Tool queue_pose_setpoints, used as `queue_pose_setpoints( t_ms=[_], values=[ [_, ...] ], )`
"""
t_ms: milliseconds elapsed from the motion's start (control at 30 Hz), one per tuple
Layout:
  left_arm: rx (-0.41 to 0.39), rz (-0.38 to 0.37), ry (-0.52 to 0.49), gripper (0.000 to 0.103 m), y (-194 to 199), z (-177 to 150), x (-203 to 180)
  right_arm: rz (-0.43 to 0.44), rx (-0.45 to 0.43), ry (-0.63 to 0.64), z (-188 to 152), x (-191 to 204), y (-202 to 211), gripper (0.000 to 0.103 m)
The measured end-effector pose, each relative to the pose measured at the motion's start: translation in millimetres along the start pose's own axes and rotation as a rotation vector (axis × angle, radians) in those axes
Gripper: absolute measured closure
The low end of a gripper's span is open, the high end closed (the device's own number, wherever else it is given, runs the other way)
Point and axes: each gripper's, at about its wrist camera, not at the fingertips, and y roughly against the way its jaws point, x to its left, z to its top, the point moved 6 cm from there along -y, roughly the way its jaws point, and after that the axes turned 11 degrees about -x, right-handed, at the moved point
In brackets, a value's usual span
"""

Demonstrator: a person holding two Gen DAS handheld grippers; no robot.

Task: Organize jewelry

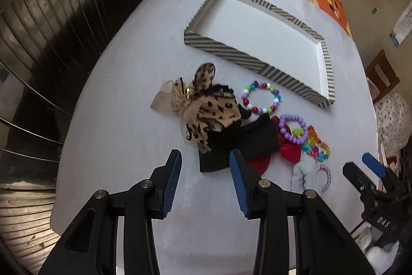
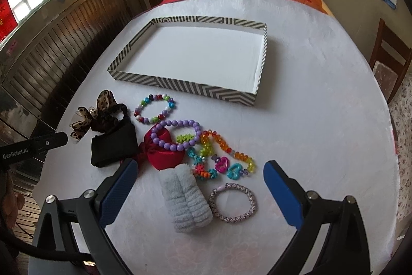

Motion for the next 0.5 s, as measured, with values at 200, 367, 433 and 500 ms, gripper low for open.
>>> queue_pose_setpoints(
  t_ms=[200,367,433,500],
  values=[
    [0.024,-0.047,0.056,0.074,-5,2,11,0.024,0.007,0.004,0,4,-4,0.002],
    [0.029,-0.097,0.133,0.074,-7,13,23,0.027,0.023,-0.002,2,5,-12,0.002],
    [0.028,-0.114,0.165,0.074,-8,20,28,0.026,0.029,-0.003,3,6,-15,0.002],
    [0.031,-0.135,0.199,0.074,-10,28,32,0.029,0.032,-0.004,5,9,-19,0.002]
  ],
)
